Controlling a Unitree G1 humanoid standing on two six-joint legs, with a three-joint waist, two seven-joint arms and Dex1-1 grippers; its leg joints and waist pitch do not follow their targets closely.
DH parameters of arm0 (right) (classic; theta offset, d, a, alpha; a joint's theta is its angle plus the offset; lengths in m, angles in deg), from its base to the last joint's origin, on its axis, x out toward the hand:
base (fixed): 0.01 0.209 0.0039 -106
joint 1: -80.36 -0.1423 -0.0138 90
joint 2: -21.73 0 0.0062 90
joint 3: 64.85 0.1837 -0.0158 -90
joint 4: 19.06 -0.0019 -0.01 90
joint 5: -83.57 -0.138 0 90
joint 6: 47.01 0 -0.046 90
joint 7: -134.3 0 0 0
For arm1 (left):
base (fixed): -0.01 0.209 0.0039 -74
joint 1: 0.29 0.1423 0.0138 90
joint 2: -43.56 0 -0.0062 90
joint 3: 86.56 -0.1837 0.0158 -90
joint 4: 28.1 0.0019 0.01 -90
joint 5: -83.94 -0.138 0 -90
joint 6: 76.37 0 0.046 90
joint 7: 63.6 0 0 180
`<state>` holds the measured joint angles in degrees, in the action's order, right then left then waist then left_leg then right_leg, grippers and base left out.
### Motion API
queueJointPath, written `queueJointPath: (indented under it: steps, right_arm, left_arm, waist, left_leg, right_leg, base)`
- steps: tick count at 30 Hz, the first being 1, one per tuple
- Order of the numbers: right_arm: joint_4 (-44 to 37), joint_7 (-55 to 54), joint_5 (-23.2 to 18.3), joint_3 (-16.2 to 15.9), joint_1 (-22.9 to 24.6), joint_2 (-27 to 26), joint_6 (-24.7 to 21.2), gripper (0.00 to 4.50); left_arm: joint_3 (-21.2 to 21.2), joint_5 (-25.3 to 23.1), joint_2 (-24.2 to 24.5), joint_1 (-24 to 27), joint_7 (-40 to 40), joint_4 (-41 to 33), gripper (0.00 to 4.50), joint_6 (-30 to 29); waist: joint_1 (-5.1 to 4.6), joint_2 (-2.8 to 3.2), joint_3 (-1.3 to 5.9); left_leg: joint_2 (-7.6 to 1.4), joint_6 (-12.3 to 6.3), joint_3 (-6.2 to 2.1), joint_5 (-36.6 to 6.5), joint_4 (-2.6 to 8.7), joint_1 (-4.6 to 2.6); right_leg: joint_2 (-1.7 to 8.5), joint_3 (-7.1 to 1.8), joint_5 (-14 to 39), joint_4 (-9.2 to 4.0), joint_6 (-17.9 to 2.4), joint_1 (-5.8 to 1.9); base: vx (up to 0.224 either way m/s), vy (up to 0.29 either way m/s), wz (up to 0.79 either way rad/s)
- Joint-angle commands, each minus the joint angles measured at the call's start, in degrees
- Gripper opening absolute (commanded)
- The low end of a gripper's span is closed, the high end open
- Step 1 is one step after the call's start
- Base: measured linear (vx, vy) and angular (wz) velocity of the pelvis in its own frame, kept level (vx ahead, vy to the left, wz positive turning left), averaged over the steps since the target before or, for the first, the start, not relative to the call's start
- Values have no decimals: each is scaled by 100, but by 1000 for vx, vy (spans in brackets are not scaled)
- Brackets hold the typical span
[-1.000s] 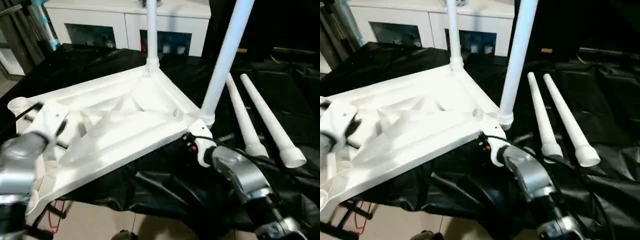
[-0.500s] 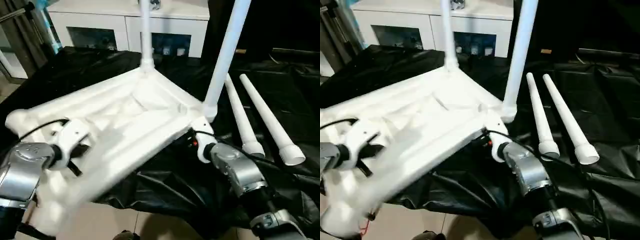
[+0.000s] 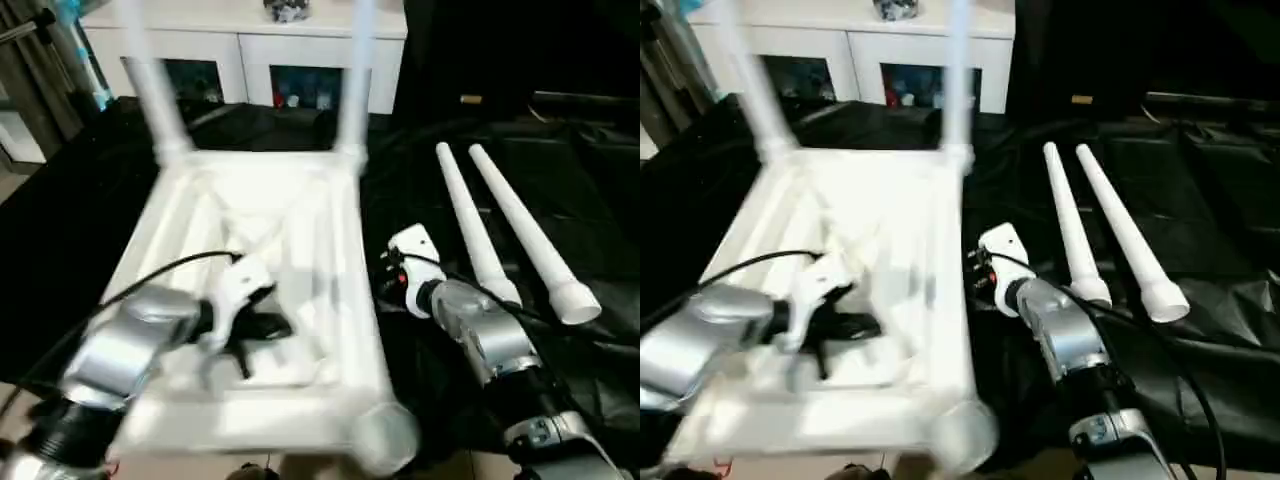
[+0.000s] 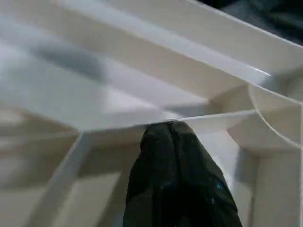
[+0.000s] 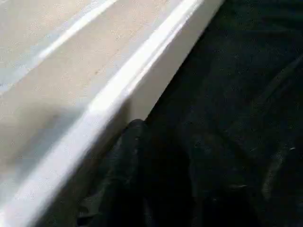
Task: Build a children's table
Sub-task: Rotate table base
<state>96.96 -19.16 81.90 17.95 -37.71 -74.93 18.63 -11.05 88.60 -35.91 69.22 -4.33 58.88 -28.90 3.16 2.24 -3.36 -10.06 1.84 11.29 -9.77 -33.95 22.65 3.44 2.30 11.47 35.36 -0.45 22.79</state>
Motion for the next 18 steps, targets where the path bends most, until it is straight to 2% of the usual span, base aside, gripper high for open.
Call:
queueJointPath:
  steps: [1, 3, 6, 7, 8, 12, 15, 16, 18]
  right_arm:
    - [1, 117, -61, -166, -136, -134, 66, 106]
    - [4, 110, -49, -161, -148, -134, 79, 93]
    - [-24, 103, -22, -127, -154, -73, 100, 70]
    - [-47, 100, -20, -110, -145, -54, 95, 54]
    - [-53, 99, -20, -106, -143, -50, 94, 54]
    - [-326, 20, -38, 48, -66, 55, -7, 19]
    - [-487, -117, -60, 200, -50, 121, -39, 19]
    - [-524, -258, -67, 339, -90, 172, -35, 19]
    - [-528, -401, -72, 461, -138, 193, -20, 19]
  left_arm:
    - [48, -118, -345, -442, -446, 444, 0, 603]
    - [39, -199, -446, -572, -631, 697, 0, 838]
    - [-16, -397, -657, -909, -1038, 1308, 0, 1351]
    - [-17, -449, -696, -973, -1133, 1430, 0, 1460]
    - [-16, -461, -704, -987, -1154, 1457, 0, 1483]
    - [-18, -855, -720, -1302, -1758, 2195, 0, 2287]
    - [126, -914, -780, -1457, -2108, 2502, 0, 2572]
    - [216, -907, -854, -1537, -2303, 2648, 0, 2713]
    - [271, -892, -899, -1569, -2402, 2702, 0, 2746]
  waist:
    - [21, 54, 415]
    - [30, 51, 417]
    - [29, 47, 423]
    - [29, 82, 437]
    - [24, 55, 445]
    - [48, 60, 467]
    - [53, 58, 477]
    - [41, 123, 475]
    - [44, 91, 474]
  left_leg:
    - [-261, 57, -170, -1025, 364, -163]
    - [-264, 74, -170, -1143, 357, -186]
    - [-278, 77, -176, -1140, 361, -177]
    - [-276, 73, -178, -1075, 346, -179]
    - [-279, 37, -179, -972, 341, -164]
    - [-270, -107, -174, -774, 311, -156]
    - [-287, -123, -189, -734, 310, -152]
    - [-288, -93, -186, -811, 307, -165]
    - [-288, -57, -185, -880, 303, -170]
  right_leg:
    - [425, -242, 466, -397, -1306, -261]
    - [427, -245, 618, -415, -1267, -259]
    - [437, -243, 649, -416, -1236, -266]
    - [435, -244, 541, -398, -1237, -267]
    - [433, -240, 345, -384, -1261, -283]
    - [429, -230, 43, -364, -1305, -285]
    - [430, -216, -112, -327, -1315, -295]
    - [426, -210, -62, -342, -1328, -275]
    - [428, -213, -52, -342, -1379, -281]
  base:
    - [0, 0, 0]
    - [0, 0, 0]
    - [0, 0, 0]
    - [0, 0, 0]
    - [0, 0, 0]
    - [0, 0, 0]
    - [0, 0, 0]
    - [0, 0, 0]
    - [0, 0, 0]
